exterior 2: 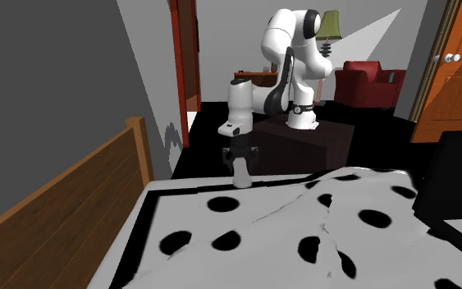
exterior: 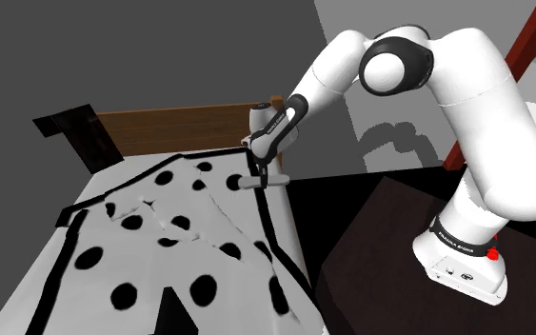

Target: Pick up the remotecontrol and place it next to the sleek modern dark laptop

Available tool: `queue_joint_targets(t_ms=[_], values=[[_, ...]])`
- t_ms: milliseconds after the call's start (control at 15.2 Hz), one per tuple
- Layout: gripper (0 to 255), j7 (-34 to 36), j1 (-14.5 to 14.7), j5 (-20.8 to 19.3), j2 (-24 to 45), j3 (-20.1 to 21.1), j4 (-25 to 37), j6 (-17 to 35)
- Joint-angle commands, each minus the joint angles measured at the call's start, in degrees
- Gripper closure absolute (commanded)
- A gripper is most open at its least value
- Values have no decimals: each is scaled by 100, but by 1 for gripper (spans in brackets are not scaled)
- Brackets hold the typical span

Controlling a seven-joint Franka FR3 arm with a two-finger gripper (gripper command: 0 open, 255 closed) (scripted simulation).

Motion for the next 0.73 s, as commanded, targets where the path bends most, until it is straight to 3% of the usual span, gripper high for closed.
queue_joint_targets(t_ms=[0, 660], values=[[255, 12, 10, -8, -138, -10, -44, -93], [255, 50, 40, -53, -763, -52, -199, -563]])
